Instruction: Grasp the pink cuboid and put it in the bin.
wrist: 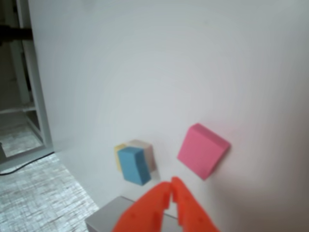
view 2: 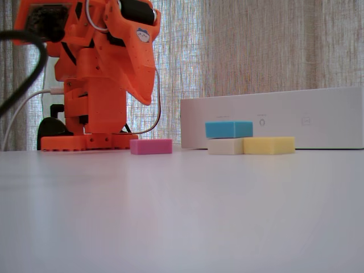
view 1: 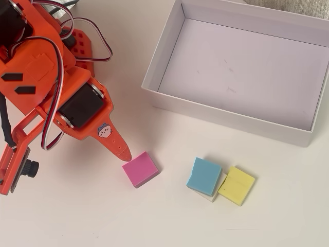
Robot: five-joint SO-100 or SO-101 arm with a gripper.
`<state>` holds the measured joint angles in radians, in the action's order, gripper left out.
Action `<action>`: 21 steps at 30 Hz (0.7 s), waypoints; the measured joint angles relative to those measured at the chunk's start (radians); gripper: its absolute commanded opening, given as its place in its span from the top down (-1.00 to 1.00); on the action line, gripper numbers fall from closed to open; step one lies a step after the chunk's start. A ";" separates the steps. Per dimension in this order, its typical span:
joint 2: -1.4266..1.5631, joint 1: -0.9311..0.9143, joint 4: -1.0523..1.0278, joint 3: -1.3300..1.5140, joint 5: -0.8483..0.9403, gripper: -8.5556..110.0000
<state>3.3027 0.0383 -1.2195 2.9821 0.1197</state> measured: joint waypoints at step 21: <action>0.000 0.008 0.000 0.000 0.000 1.00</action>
<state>3.3027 0.0460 -1.2195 2.9821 0.1197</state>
